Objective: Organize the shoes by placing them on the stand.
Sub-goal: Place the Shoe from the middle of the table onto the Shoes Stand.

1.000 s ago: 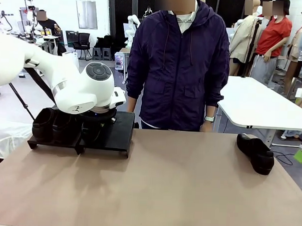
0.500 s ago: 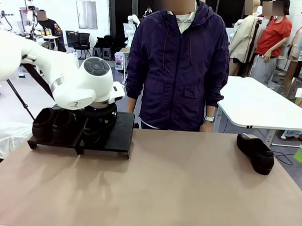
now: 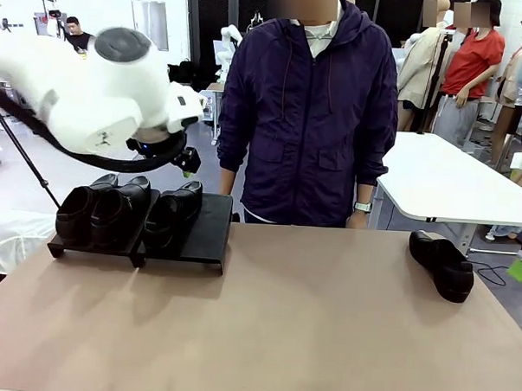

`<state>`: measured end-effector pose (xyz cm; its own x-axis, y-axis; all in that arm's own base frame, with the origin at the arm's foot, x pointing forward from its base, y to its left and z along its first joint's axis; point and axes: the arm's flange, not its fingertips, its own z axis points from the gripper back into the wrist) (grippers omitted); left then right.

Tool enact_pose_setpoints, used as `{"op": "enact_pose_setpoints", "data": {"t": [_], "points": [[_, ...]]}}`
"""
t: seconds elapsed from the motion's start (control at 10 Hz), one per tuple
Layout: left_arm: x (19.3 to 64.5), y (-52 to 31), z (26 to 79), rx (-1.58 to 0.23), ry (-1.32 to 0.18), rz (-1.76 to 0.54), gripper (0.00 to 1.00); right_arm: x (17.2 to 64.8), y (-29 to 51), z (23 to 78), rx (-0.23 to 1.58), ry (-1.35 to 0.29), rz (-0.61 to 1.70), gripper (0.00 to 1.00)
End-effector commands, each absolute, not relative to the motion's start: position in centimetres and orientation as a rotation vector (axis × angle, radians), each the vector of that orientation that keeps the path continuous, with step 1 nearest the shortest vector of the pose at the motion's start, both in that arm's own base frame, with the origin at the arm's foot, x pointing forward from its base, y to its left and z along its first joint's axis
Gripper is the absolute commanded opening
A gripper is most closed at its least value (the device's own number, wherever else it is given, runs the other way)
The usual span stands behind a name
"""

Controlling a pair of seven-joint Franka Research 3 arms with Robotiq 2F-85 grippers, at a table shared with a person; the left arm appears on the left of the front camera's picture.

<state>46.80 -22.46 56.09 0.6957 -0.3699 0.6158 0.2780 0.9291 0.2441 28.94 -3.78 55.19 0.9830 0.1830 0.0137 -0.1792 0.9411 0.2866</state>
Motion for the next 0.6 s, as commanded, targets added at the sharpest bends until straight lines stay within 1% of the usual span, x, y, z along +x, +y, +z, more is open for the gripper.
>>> {"op": "enact_pose_setpoints", "data": {"t": [0.0,0.1,0.3,0.4,0.5], "points": [[40.5,-17.7,59.9,0.06,-0.547,-0.439,1.0,28.9,-3.8,55.3,0.302,0.015,0.186,1.0],[38.2,-15.3,60.9,0.008,-0.435,-0.402,1.0,28.9,-3.8,55.3,0.302,0.015,0.186,1.0],[33.3,-10.5,61.2,-0.1,-0.33,-0.332,1.0,28.9,-3.8,55.3,0.302,0.015,0.186,1.0],[30.9,-8.3,59.9,-0.187,-0.357,-0.299,1.0,28.9,-3.8,55.3,0.302,0.015,0.186,1.0],[28.2,-6.2,57.3,-0.288,-0.455,-0.271,1.0,28.9,-3.8,55.3,0.302,0.015,0.186,1.0]]}}
